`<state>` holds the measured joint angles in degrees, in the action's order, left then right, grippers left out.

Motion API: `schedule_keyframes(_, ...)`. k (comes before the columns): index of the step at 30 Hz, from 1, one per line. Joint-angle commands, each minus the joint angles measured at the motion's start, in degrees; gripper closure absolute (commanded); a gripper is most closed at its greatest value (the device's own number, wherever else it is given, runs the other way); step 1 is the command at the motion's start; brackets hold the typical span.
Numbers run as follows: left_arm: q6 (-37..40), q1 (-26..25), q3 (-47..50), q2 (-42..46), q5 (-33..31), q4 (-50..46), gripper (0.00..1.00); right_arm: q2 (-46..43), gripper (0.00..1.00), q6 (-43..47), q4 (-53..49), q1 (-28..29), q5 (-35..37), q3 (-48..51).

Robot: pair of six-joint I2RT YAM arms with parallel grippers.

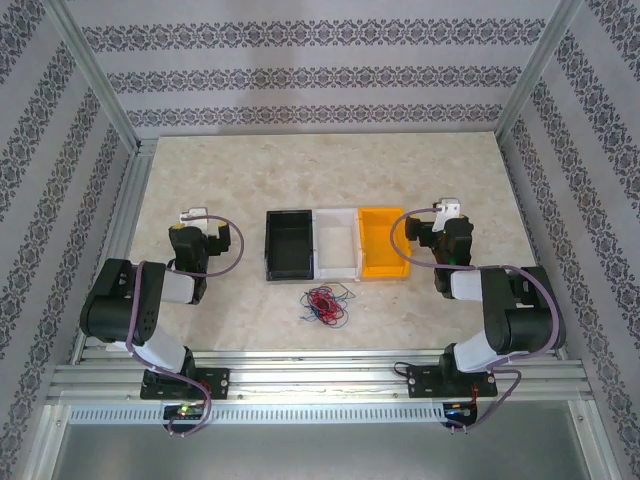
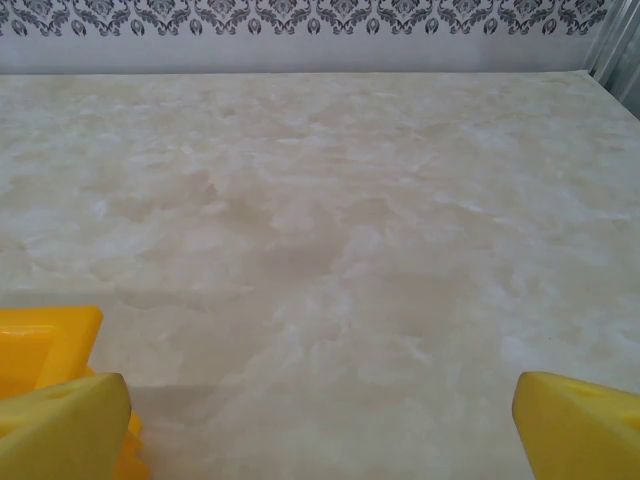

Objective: Untangle the cables

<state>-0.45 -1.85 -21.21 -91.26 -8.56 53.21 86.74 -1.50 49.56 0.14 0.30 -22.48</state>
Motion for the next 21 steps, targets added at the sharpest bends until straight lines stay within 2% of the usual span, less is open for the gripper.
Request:
schedule_keyframes(1, -0.60, 0.42, -0.06, 0.01, 0.74, 3.13, 0.01, -0.08, 0.02, 0.25, 1.31, 0.21, -0.73, 0.18)
schedule_keyframes(21, -0.61, 0.46, -0.06, 0.03, 0.69, 3.04, 0.01, -0.08, 0.02, -0.39, 1.16, -0.32, -1.61, 0.09)
